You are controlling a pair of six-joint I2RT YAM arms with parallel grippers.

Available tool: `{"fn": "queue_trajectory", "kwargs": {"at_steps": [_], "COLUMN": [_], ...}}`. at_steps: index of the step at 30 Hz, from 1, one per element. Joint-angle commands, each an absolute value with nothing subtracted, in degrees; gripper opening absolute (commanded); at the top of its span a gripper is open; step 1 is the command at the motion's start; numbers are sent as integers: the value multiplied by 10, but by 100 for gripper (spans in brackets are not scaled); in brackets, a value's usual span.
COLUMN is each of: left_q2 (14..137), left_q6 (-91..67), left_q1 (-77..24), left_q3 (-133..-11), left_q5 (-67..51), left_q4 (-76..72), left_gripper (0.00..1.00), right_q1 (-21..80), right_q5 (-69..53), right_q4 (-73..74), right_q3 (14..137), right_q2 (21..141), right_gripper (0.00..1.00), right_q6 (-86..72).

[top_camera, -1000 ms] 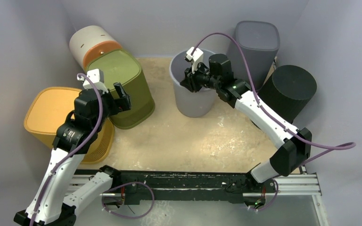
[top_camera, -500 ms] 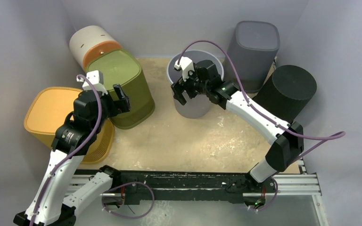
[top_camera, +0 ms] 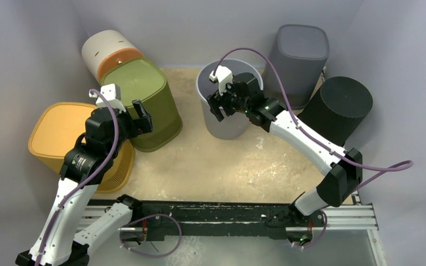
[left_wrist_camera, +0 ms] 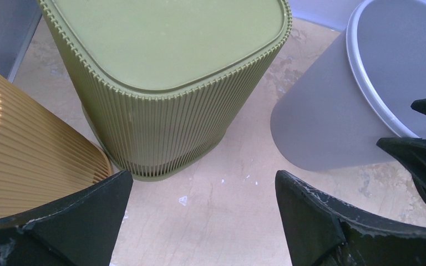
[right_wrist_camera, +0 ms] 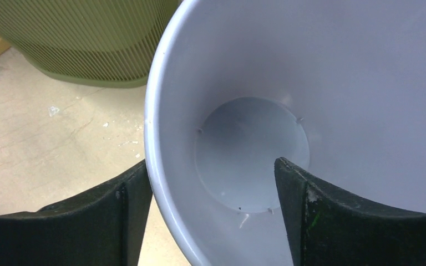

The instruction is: Turn the large container upside down

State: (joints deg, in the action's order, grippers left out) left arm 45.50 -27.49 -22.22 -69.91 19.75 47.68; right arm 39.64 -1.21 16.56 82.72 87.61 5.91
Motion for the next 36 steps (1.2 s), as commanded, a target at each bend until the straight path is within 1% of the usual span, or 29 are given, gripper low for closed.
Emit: {"fn": "queue_trajectory", "kwargs": {"at_steps": [1,4,5,7,8,10,15,18,22,26,30,34,36], "left_q2": [449,447,447,445,445,444,451,460,469,478,477,477,479], "left_q6": [-277,-277,-276,-277,-278,-278,-275,-274,-273,-270,-274,-279,-278], "left_q1": [-224,-223,-224,-224,-224,-223,-224,-224,-223,-224,-223,-224,-224], "left_q3": [-698,-695,-693,-691,-690,-690,-715,-745,-790,-828,-844,-858,-866], "left_q5": [200,201,201,201,201,201,201,199,199,204,206,205,208], "left_q4": [460,460,460,459,459,458,466,480,499,520,528,535,544], "left_gripper": [97,97,97,97,97,97,97,97,97,97,97,97,97], "right_q1": [399,399,399,399,399,400,400,405,426,454,474,493,504], "right_q5": [15,9,4,-9,-16,-29,-80,-155,-213,-247,-275,-278,-290], "right_q4": [179,183,184,188,190,197,200,156,87,-12,-185,-288,-362], "right_q3": [854,855,855,854,855,857,876,876,852,767,654,590,562], "right_q2": [861,861,861,863,865,869,858,824,768,723,691,708,721], "right_gripper": [73,45,38,29,21,0,0,0,0,0,0,0,0], "right_q6": [50,50,49,50,50,45,0,-56,-137,-214,-306,-358,-386]}}
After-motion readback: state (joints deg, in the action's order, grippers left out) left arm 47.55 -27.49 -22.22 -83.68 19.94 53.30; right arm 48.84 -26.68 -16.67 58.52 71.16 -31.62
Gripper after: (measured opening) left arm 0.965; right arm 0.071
